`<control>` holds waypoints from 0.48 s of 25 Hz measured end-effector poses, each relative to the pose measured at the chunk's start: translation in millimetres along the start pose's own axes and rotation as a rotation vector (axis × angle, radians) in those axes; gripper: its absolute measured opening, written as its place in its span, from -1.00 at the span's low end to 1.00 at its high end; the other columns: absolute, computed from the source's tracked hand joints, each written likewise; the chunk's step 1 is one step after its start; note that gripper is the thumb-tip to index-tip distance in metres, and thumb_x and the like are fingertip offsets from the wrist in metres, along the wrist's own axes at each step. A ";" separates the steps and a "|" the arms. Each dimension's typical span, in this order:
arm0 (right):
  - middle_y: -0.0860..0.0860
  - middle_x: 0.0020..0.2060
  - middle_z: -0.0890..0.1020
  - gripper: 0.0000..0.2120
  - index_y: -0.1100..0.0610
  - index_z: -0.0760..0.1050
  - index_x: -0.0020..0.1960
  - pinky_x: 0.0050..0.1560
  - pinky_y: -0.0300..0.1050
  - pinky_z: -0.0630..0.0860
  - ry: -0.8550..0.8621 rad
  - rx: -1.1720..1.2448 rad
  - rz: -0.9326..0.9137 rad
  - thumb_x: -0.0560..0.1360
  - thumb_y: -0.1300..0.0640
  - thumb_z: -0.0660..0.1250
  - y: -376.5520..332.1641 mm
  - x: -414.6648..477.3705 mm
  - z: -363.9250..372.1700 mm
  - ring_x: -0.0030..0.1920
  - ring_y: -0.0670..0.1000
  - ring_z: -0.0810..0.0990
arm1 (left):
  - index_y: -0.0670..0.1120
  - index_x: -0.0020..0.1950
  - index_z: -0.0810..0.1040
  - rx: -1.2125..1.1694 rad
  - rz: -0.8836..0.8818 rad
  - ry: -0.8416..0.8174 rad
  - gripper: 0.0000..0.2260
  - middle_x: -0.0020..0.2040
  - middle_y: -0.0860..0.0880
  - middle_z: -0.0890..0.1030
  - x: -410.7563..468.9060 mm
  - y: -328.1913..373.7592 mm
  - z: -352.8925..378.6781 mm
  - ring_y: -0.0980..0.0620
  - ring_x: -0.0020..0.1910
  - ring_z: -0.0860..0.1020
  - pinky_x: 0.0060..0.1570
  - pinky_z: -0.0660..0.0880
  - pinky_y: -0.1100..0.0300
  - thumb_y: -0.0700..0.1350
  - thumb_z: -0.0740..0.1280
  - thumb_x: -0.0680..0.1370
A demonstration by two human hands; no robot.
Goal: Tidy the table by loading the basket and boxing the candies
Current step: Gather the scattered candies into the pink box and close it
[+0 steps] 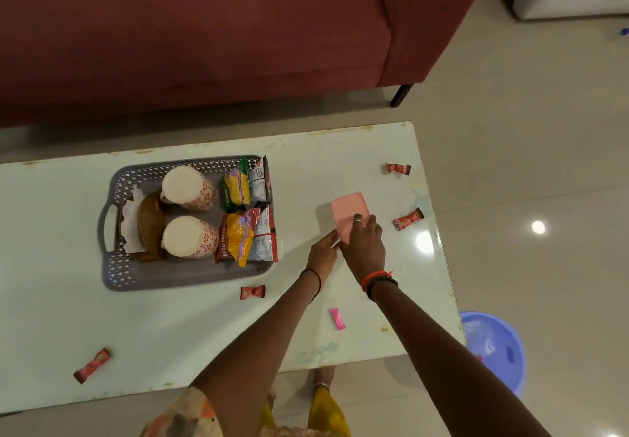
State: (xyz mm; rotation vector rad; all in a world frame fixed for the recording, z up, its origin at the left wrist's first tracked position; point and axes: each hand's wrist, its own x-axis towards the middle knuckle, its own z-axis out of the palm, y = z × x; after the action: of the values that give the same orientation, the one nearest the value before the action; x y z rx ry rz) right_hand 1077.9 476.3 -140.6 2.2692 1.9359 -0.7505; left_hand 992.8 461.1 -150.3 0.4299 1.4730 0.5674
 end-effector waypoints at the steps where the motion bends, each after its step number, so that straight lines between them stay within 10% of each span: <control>1: 0.28 0.38 0.30 -0.52 0.22 0.22 0.42 0.24 0.07 0.53 -0.003 0.001 0.002 0.56 0.15 0.24 -0.8 0.2 -0.7 0.33 0.24 0.37 | 0.01 0.31 0.46 -0.009 -0.014 -0.013 -0.61 0.28 0.02 0.52 -0.2 1.3 0.2 0.05 0.22 0.47 0.26 0.37 0.15 -0.28 0.05 0.58; 12: 0.25 0.24 0.41 -0.37 0.27 0.26 0.39 0.22 0.07 0.49 -0.122 0.154 -0.017 0.44 0.07 0.40 -0.2 7.4 -20.9 0.23 0.26 0.44 | 0.02 0.29 0.47 -0.109 -0.105 -0.029 -0.72 0.23 0.03 0.54 2.0 7.5 1.6 0.03 0.32 0.42 0.27 0.36 0.18 -0.06 0.17 0.59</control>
State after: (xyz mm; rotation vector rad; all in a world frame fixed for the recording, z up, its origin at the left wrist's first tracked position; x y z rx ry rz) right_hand 1085.0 490.5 -125.1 2.2324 1.9057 -1.0476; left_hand 993.8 468.4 -147.4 0.2729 1.4210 0.5520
